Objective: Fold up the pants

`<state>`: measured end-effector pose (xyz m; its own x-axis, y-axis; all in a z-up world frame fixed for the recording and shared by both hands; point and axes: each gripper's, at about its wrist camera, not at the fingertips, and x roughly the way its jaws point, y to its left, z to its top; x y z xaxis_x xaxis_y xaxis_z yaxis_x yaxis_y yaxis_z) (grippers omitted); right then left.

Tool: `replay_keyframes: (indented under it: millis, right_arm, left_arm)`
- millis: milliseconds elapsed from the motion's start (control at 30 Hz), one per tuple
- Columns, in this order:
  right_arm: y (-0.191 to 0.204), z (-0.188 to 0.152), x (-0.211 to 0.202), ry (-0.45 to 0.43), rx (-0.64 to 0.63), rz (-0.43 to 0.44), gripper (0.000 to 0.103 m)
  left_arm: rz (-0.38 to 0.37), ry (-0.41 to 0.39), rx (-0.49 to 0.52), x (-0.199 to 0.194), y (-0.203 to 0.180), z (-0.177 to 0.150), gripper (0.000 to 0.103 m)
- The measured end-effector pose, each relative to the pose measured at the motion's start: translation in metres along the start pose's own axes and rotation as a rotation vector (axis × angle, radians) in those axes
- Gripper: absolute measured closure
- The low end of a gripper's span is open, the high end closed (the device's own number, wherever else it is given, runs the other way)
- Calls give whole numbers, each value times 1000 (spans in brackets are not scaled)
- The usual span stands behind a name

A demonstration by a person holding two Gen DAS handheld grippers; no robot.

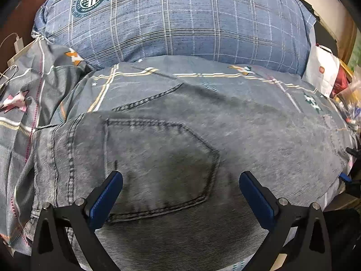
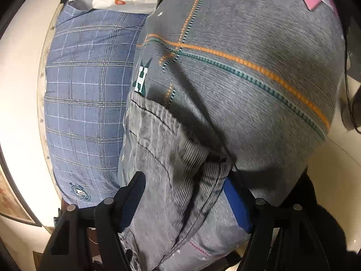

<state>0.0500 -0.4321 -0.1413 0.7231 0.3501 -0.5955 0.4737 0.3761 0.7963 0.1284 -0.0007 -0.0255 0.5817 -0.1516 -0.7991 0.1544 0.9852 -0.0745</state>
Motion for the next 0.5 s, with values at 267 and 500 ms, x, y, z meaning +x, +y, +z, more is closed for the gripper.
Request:
replay_keyframes:
  millis: [267,500]
  right_arm:
    - [27,-7,5,-42,-222,-122,74]
    - [7,2,5,-5,-136,-56,58]
  left_arm:
    - [-53,8,147,6,-95,27,0]
    - [-95,32,245,31,-189,48,0]
